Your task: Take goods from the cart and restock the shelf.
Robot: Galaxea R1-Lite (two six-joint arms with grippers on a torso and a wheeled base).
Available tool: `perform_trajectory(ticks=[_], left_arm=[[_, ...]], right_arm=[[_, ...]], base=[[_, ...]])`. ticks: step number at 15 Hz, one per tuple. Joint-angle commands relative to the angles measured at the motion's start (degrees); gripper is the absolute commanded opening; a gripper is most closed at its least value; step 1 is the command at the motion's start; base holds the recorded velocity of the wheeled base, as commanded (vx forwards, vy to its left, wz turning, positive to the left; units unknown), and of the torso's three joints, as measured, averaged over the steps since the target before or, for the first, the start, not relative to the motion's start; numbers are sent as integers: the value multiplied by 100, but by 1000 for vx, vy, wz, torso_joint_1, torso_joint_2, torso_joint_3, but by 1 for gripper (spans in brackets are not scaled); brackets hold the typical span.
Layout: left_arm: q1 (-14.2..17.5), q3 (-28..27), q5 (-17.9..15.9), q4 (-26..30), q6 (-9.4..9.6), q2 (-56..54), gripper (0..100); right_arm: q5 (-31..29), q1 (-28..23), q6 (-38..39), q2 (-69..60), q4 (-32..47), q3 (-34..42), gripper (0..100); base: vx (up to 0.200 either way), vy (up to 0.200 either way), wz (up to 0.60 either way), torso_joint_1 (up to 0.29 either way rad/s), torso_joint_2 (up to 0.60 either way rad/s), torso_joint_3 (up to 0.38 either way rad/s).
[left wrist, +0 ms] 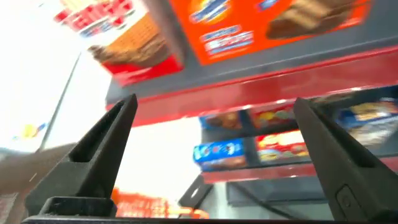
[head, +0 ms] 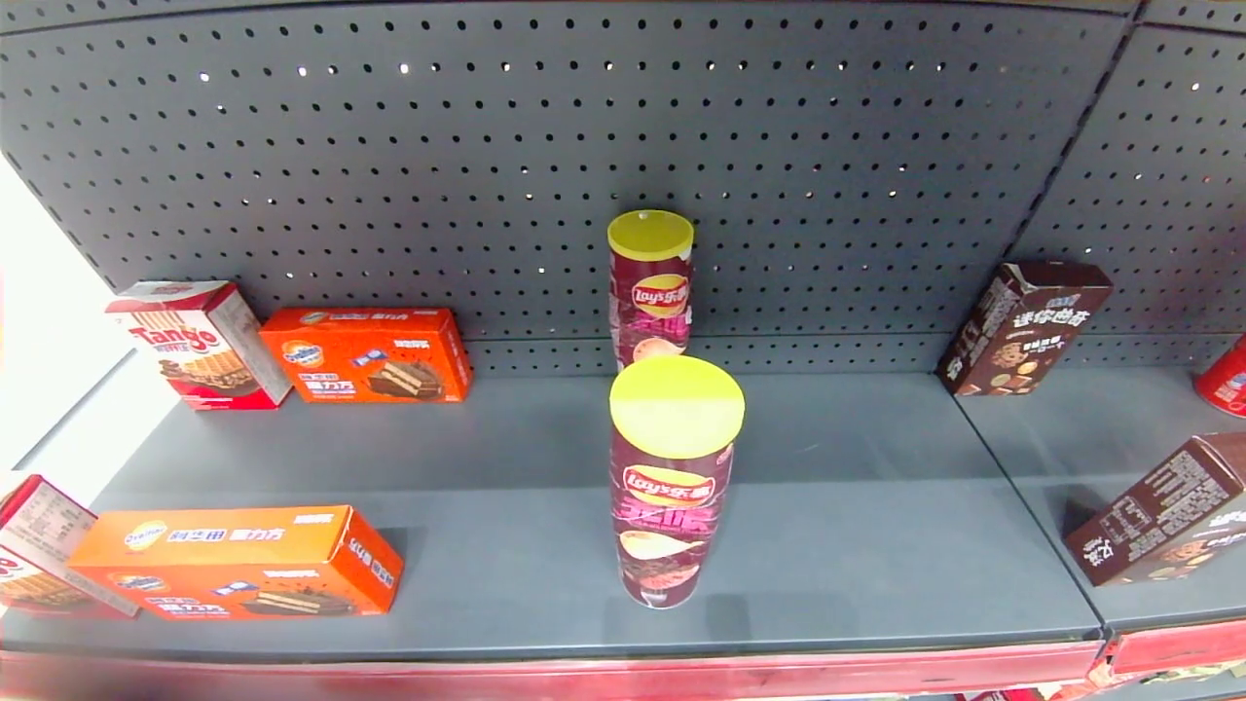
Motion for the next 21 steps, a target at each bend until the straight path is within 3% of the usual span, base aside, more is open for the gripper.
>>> perform_trajectory(ticks=[1,2,3,4,5,8,14,15,16,17,20,21], left_arm=[[436,-4,3,4,-26,-136,100],[436,-4,3,4,-26,-136,100],[436,-4,-24,-5,1,-127,100],[436,-4,-173,4,18,-127,100],[436,-4,-235,4,18,-127,100],[436,5,-226,-5,10,-136,100],[436,-4,-243,-5,-17,-127,100],[340,-4,-375,13,-131,-127,100],[32,14,-727,4,-500,-127,100],[-38,23,-1122,-5,-702,-136,100],[-109,49,-1913,4,-887,-127,100],[-293,190,-2353,-5,-913,-127,100]], right_arm=[[-39,-324,420,-611,-460,221,100],[-39,-324,420,-611,-460,221,100],[321,-324,684,-611,-512,239,100],[1209,-324,429,-611,-477,239,100],[1420,-324,34,-611,-222,239,100],[1121,-324,-1,-611,-135,230,100],[1121,-324,-10,-611,-135,230,100],[1121,-324,-10,-611,-135,230,100],[1121,-324,-10,-611,-143,239,100],[1121,-324,-10,-611,-143,239,100],[1121,-324,-10,-611,-135,230,100],[1121,-324,-10,-611,-135,230,100]], base=[[0,0,0,0,0,0],[0,0,0,0,0,0],[0,0,0,0,0,0],[0,0,0,0,0,0],[0,0,0,0,0,0],[0,0,0,0,0,0],[0,0,0,0,0,0],[0,0,0,0,0,0],[0,0,0,0,0,0],[0,0,0,0,0,0],[0,0,0,0,0,0],[0,0,0,0,0,0]])
